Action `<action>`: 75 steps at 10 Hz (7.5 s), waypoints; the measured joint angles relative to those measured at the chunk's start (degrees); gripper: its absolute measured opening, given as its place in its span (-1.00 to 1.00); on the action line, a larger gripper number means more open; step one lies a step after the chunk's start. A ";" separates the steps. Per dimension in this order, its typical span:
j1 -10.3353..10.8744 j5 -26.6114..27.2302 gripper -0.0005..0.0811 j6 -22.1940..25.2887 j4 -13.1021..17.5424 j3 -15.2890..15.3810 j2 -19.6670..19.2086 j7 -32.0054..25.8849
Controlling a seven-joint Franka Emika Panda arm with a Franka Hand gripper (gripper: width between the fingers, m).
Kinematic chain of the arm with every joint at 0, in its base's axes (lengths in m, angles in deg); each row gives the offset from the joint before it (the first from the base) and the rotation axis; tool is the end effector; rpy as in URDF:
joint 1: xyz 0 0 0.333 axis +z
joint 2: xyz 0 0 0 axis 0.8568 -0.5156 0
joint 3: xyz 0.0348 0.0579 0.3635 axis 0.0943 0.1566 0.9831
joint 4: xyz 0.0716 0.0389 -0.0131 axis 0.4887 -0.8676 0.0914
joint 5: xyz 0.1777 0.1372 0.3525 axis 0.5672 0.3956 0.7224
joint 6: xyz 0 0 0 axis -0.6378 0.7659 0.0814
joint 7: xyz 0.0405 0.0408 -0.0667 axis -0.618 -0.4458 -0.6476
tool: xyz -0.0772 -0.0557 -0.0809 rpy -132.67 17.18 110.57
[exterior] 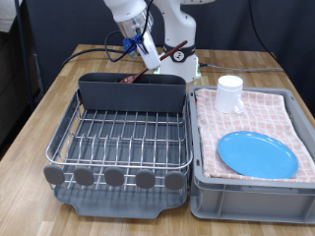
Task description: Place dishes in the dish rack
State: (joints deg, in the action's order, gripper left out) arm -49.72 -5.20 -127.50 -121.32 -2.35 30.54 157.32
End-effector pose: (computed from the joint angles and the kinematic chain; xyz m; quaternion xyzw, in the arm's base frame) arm 0.3316 -0.1168 0.3154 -0.4722 0.8551 0.2122 0.0284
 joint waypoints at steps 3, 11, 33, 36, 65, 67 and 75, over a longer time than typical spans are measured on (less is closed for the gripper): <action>0.00 -0.06 -0.76 -0.24 0.32 -0.08 -0.92 0.01; -2.70 -13.40 -0.07 -10.16 -0.03 3.08 -1.69 11.41; 10.28 -19.18 0.98 -12.17 16.75 21.68 -3.30 6.14; 11.40 -17.14 0.98 -9.65 22.26 22.54 -9.07 4.35; -1.95 27.97 0.98 -55.34 17.59 43.24 -36.15 -31.96; -1.93 27.87 0.98 -54.98 18.81 43.25 -36.97 -31.96; 1.98 24.91 0.48 -54.09 20.97 39.13 -37.97 -29.80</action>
State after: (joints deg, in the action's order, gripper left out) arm -47.74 19.70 -181.60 -100.35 36.79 -7.43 127.52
